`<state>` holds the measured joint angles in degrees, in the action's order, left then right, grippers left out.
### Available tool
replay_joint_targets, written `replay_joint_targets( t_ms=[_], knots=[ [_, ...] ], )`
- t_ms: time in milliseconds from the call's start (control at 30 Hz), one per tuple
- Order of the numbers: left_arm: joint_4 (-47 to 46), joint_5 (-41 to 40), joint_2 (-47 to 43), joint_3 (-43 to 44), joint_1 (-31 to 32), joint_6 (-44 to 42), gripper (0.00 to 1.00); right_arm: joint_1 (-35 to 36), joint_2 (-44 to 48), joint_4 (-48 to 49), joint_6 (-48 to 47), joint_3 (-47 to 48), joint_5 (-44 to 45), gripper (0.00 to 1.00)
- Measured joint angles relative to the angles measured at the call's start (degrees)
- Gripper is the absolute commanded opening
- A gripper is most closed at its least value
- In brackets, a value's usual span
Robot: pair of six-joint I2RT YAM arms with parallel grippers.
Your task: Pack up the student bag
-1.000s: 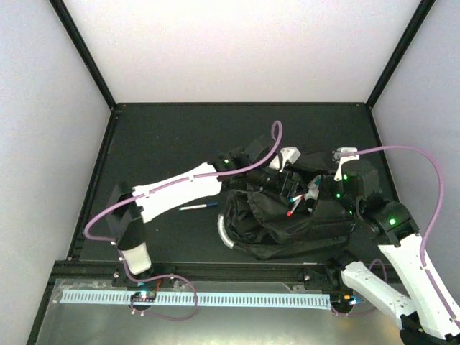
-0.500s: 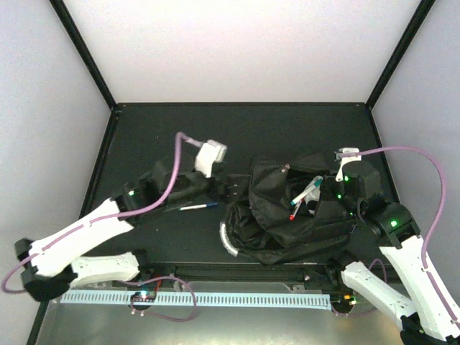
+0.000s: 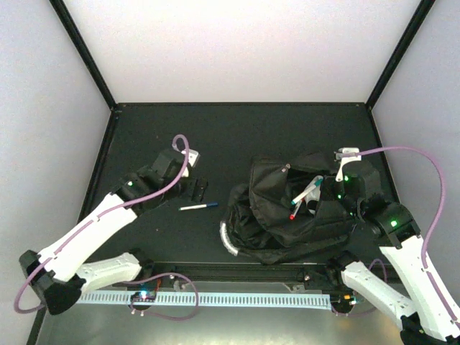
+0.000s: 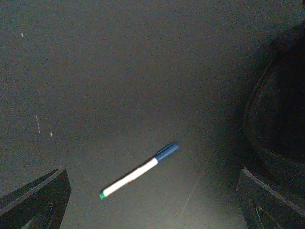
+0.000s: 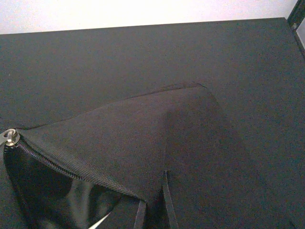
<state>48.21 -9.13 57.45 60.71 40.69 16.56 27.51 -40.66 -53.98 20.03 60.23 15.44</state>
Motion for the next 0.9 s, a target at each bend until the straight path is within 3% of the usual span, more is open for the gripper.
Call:
replay_joint_targets(
  t_ms=[133, 300, 633, 900],
  knots=[
    [3.32, 2.71, 4.46, 0.0, -1.4, -2.29, 0.98, 0.0, 0.0, 0.0, -0.46, 0.0, 0.17, 0.05],
    [3.89, 6.05, 9.79, -0.17, -1.4, -4.2, 0.88, 0.0, 0.0, 0.0, -0.74, 0.0, 0.48, 0.06],
    [-4.76, 9.64, 18.45, -11.58, -1.57, -3.96, 0.81, 0.0, -0.17, 0.0, -2.14, 0.02, 0.52, 0.06],
    [-12.72, 9.99, 20.55, -14.71, -1.62, -6.69, 0.89, 0.0, -0.17, -0.02, -2.23, 0.07, 0.57, 0.06]
  ],
)
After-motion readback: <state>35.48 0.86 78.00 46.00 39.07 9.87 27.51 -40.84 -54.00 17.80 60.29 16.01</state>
